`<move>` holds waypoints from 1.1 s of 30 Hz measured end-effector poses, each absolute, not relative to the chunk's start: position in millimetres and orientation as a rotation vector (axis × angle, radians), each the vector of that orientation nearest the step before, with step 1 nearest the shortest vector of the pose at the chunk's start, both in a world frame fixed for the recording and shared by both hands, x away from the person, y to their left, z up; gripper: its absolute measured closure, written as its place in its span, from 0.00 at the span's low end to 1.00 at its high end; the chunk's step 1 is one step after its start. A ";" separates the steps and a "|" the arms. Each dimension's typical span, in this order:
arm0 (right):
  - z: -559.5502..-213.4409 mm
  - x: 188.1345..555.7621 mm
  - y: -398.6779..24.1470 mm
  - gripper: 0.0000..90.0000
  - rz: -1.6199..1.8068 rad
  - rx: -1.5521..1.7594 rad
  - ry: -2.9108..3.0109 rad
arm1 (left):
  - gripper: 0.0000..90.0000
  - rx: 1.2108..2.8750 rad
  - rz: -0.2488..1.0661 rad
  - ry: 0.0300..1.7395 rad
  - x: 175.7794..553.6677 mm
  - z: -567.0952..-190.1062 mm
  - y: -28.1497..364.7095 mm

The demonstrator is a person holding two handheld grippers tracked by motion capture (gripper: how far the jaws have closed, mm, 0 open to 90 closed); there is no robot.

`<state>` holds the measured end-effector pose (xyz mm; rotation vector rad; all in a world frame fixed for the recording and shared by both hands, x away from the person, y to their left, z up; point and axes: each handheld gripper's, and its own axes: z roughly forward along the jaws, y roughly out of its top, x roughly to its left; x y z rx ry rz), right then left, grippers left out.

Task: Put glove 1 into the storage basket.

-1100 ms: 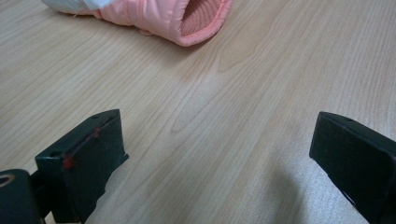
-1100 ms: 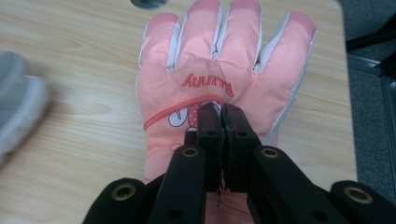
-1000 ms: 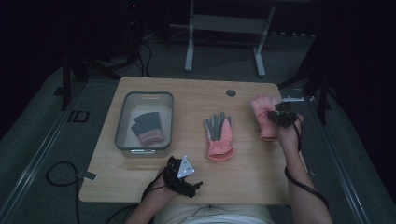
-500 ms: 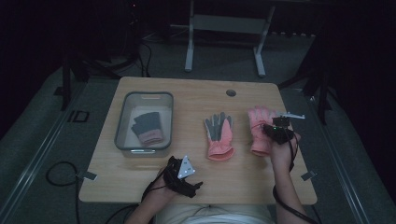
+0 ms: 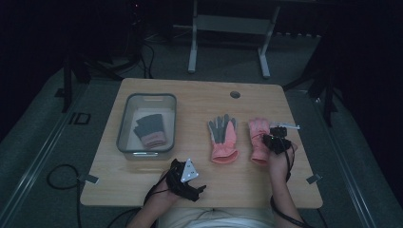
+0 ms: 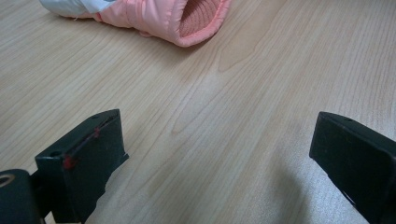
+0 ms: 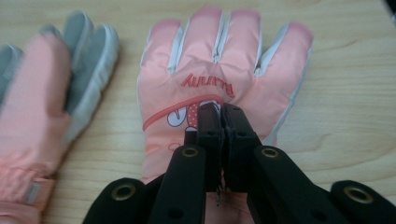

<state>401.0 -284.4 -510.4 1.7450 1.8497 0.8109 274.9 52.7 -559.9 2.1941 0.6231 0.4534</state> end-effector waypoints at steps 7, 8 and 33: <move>-524.0 406.0 -283.1 0.92 0.828 1.699 1.903 | 0.03 2.191 0.455 0.624 275.0 -560.4 52.9; -524.4 406.1 -283.5 0.91 0.830 1.688 1.911 | 0.03 2.191 0.454 0.625 275.1 -560.6 52.7; -494.7 407.7 -308.5 0.74 0.859 1.380 2.145 | 0.03 2.200 0.439 0.624 276.3 -561.2 52.9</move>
